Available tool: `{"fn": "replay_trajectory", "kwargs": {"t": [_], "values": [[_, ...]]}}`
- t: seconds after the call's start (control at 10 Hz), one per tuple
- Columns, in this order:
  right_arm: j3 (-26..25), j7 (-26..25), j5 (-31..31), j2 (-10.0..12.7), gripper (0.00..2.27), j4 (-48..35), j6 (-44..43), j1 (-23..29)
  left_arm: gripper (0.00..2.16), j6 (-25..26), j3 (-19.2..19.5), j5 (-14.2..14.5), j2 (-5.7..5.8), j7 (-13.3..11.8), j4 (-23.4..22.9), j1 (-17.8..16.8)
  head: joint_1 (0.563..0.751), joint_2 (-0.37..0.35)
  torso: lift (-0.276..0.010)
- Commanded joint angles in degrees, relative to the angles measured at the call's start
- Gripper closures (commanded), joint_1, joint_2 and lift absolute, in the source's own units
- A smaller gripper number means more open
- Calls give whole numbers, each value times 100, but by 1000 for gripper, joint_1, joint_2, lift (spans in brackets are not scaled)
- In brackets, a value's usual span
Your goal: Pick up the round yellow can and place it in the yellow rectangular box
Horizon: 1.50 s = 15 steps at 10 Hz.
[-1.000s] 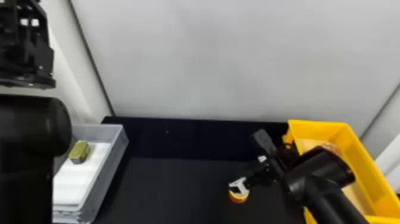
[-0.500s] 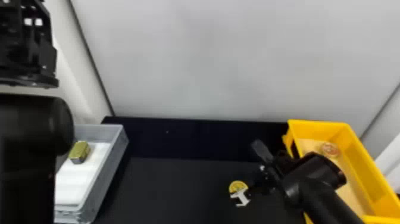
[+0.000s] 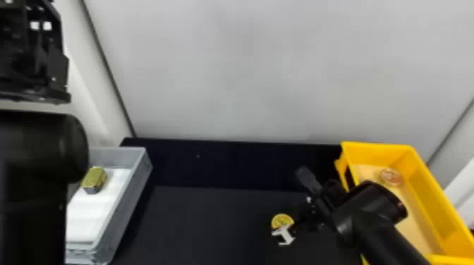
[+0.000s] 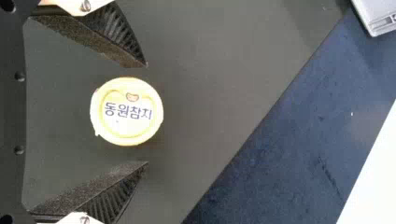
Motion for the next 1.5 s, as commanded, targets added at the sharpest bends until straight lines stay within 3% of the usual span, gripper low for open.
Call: {"fn": "replay_trajectory", "kwargs": {"t": [0.0,0.9,1.0,1.1,1.2,1.4], "values": [[66,0,-2,22,-1,56,-14,-4,125,-15,-2,0,-5,0,6,-2,663,54,-10],[268,27,95,-40,2,214,-67,-31,125,-23,7,0,-14,0,6,7,663,54,-10],[268,27,121,-40,127,223,-75,-31,125,-23,7,0,-5,0,6,7,663,54,-10],[251,18,148,-40,469,179,-14,-22,125,-23,16,9,-5,0,6,16,663,54,-10],[259,44,174,-75,655,38,65,13,125,-23,33,9,-5,-9,-2,34,663,54,-10],[48,123,271,-110,721,-410,232,242,125,-6,33,17,-5,-17,-20,69,663,54,-10]]}}
